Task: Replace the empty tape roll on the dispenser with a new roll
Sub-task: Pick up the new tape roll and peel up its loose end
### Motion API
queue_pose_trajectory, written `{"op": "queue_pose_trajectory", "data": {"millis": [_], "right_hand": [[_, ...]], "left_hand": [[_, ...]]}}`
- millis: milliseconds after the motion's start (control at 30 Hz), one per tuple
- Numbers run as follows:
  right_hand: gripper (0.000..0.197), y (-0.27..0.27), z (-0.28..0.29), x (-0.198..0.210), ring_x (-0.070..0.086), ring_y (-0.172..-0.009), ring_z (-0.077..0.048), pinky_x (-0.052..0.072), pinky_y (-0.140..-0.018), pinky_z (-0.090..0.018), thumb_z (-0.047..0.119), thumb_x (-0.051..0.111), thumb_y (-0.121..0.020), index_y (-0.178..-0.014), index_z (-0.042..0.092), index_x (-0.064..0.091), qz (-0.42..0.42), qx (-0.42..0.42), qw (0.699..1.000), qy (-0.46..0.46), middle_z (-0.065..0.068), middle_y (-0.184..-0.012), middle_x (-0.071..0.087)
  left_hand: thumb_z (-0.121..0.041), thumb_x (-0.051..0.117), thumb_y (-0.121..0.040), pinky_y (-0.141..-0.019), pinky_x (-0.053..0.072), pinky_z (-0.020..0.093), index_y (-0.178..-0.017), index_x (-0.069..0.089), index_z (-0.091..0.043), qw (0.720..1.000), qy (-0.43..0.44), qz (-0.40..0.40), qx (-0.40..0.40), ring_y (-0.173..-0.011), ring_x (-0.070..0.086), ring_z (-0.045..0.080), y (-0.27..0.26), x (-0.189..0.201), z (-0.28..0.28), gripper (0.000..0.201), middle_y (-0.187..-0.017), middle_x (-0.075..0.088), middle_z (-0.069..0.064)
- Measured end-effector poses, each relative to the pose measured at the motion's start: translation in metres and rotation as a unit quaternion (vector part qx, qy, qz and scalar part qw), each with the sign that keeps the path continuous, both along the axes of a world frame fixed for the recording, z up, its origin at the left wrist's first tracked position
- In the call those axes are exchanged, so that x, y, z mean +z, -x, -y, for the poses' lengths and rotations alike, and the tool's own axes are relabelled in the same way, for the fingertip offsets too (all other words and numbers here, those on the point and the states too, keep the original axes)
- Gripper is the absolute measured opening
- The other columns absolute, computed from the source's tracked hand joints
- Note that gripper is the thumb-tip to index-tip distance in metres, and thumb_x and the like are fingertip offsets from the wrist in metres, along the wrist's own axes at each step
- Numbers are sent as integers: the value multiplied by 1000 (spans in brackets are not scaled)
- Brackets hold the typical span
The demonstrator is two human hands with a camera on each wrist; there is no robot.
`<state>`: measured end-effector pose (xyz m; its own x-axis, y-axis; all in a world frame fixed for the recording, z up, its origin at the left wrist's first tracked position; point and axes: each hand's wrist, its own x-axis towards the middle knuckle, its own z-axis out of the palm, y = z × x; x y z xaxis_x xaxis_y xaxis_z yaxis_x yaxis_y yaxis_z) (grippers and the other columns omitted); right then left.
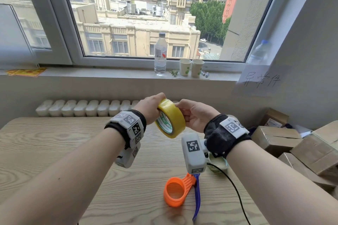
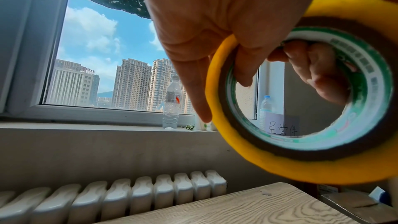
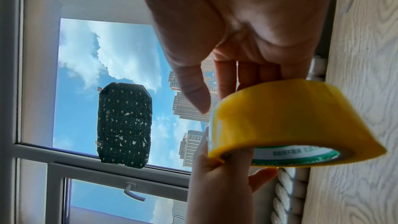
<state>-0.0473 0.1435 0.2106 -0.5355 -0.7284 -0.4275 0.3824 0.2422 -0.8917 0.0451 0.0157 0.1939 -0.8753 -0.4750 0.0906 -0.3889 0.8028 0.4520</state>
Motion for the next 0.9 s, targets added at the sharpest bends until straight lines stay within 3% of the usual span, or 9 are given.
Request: {"op": "queue_pose_trajectory", "data": {"millis": [167, 267, 367, 467, 633, 767, 900], "right_hand": [[33, -1, 0, 2, 60, -78, -20, 49, -67, -28, 1, 53, -87, -119, 0, 60, -1, 13, 1000, -5, -11, -91, 63], [25, -2, -1, 2, 59, -77, -19, 49, -68, -28, -1, 50, -86, -106, 3, 65, -4, 20, 1000, -6, -10, -89, 63], [10, -5, 1, 4, 60, -77, -20, 50, -70, -28, 8, 62, -84, -94, 5, 65, -34, 16, 999, -14, -10, -90, 65], [29, -6, 3, 5, 65, -79, -21, 51, -67, -30, 12, 75, -76, -103, 4, 68, -108, 39, 993, -23, -11, -94, 69], [27, -2, -2, 6, 64, -87, -22, 51, -81, -30, -3, 69, -78, -103, 7, 68, -98, 69, 993, -13, -10, -95, 69], [37, 1, -5, 6, 64, -82, -19, 52, -71, -24, -7, 67, -78, -114, 3, 65, -114, 67, 991, -15, -9, -92, 68], [35, -1, -5, 4, 64, -78, -17, 51, -69, -24, 0, 70, -78, -112, 2, 66, -125, 58, 990, -14, -9, -90, 68]], "left_hand": [[-3, 41, -87, -78, 45, 35, -108, 51, -17, 1000, -2, -2, 2, -94, 60, 30, -2, 1, -1, 27, -103, 64, 10], [-3, 41, -86, -77, 45, 35, -108, 51, -17, 1000, -1, -4, 5, -95, 60, 30, -4, 1, -2, 28, -103, 64, 10], [-7, 42, -87, -76, 43, 34, -107, 50, -17, 1000, 19, 1, 16, -95, 59, 30, -4, 2, -3, 24, -104, 64, 9], [-12, 44, -88, -78, 43, 36, -104, 49, -15, 999, 35, 11, 18, -97, 59, 32, -2, 4, -6, 18, -106, 62, 10], [-12, 44, -87, -78, 43, 36, -105, 49, -15, 998, 46, 22, 25, -97, 59, 32, -4, 5, -7, 19, -107, 62, 10], [-13, 48, -86, -76, 40, 34, -108, 49, -15, 997, 56, 27, 36, -100, 58, 32, -6, 4, -7, 22, -111, 61, 9], [-15, 48, -85, -74, 39, 33, -106, 49, -15, 997, 58, 29, 35, -100, 57, 30, -5, 7, -8, 21, -110, 59, 8]]}}
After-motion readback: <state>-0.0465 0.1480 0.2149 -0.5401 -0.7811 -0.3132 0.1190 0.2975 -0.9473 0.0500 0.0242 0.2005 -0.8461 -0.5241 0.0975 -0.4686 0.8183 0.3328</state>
